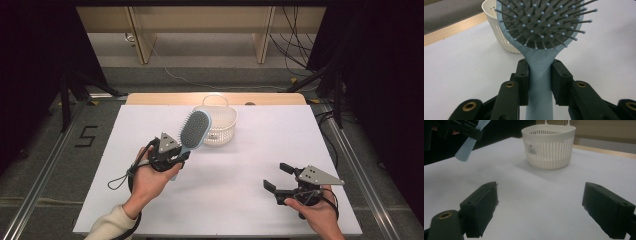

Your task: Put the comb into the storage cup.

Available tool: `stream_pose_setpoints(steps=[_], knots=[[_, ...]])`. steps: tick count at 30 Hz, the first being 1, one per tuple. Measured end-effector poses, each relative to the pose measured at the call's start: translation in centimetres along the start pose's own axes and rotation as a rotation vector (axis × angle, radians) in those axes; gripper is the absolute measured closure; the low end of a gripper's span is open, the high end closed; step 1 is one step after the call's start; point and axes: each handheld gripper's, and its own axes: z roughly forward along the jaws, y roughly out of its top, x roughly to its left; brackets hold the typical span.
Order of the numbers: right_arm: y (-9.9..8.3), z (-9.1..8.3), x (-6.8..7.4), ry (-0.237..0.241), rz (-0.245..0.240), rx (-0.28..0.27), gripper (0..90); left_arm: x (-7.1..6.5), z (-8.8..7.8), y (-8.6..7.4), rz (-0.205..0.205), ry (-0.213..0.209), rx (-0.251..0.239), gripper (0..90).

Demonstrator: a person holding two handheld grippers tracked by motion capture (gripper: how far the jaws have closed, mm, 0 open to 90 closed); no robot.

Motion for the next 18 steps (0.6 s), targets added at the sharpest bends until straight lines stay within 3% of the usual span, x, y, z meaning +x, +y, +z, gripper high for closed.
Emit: stream_pose_setpoints(steps=[18], knots=[[-0.01,0.03,0.09,0.006,0.001,-0.003,13.8,0.71,-0.07,0.33,-0.032,0.007,-0.042,70.0]])
